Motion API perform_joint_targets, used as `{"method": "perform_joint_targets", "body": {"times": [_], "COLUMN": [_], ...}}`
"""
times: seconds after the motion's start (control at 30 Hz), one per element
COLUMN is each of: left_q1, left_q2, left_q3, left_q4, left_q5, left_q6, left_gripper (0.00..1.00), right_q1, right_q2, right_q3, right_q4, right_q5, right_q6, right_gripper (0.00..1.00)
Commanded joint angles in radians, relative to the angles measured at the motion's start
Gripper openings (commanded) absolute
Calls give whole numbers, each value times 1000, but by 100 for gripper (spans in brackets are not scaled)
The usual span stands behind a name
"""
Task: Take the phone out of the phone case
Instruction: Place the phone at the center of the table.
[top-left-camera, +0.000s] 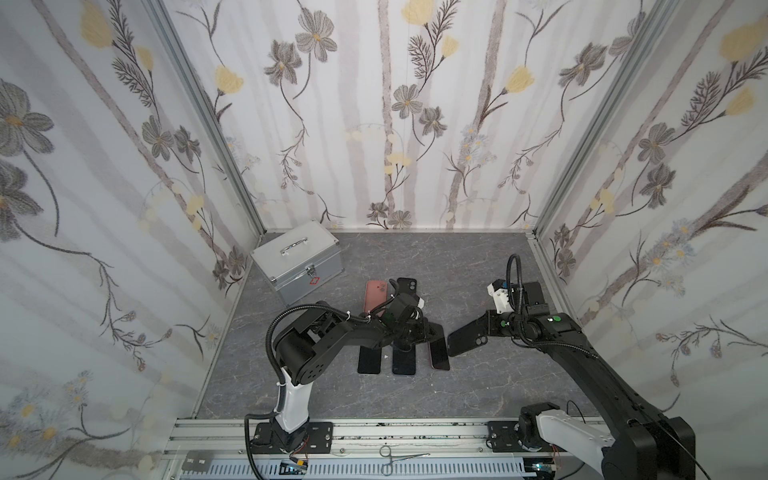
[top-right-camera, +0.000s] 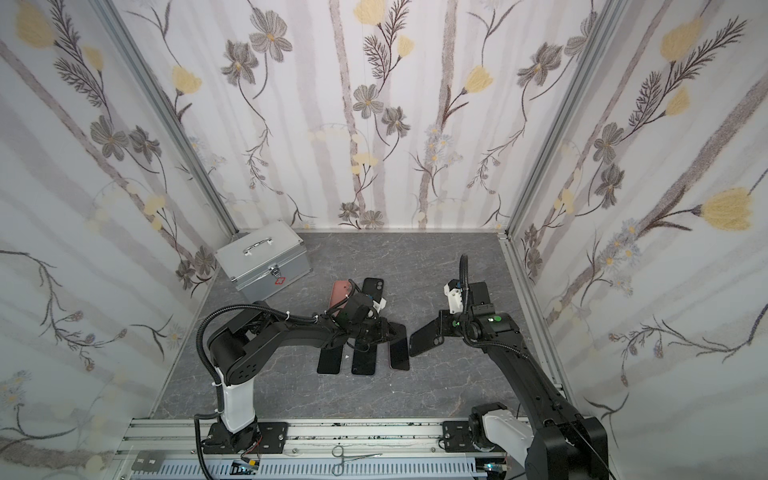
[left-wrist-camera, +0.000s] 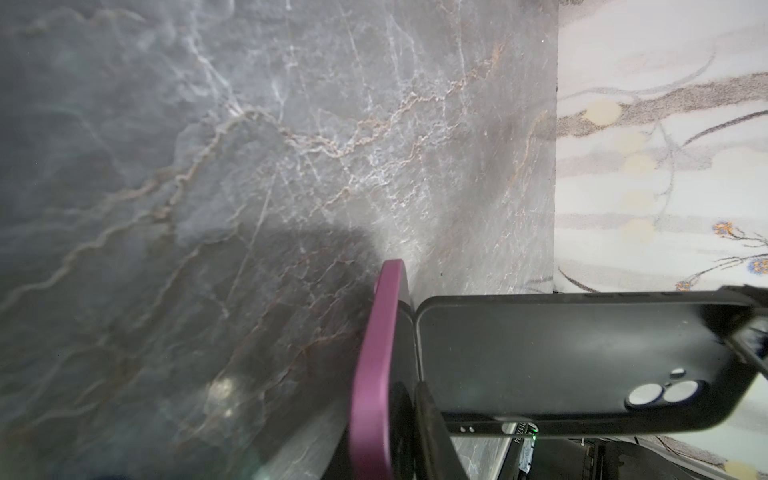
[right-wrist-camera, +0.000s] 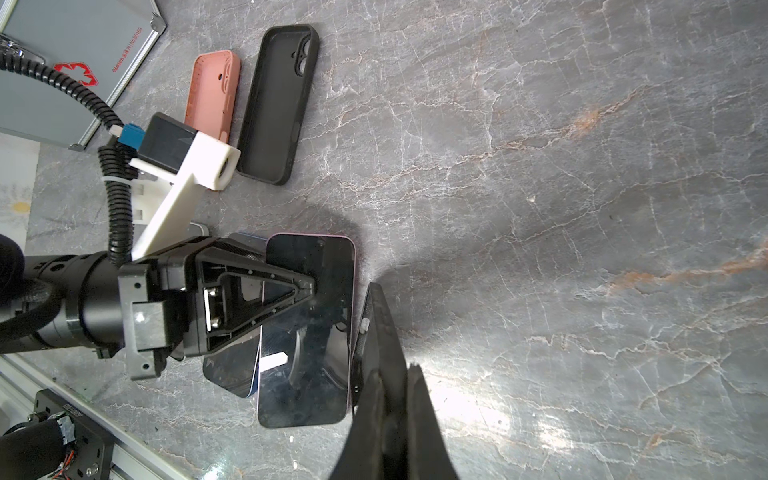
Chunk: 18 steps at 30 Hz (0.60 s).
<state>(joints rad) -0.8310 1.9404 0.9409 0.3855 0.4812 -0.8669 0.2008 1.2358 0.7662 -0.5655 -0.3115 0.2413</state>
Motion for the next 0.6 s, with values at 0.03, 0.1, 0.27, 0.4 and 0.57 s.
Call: {"method": "perform_joint_targets", "body": {"times": [0.03, 0.1, 0.27, 0.4, 0.57], "left_q1": [0, 0, 0, 0, 0], "left_q2": [3, 3, -6, -18, -38], "left_q3": [-7, -10, -12, -18, -31], "left_q4": [9, 10, 10, 9, 6], "left_q5": [-11, -11, -21, -33, -60], "left_q6": [-1, -1, -6, -7, -12], "left_gripper": [23, 25, 33, 36, 41], "right_q1": [0, -1, 0, -1, 0], "right_q2": [10, 11, 4, -5, -16], "right_q3": [-5, -5, 2, 8, 12], "right_q4": [50, 52, 55, 55, 49], "right_q5": [-8, -7, 17, 47, 90], "right_q6": [-11, -12, -7, 1, 13], "right_gripper": [0, 0, 0, 0, 0]}}
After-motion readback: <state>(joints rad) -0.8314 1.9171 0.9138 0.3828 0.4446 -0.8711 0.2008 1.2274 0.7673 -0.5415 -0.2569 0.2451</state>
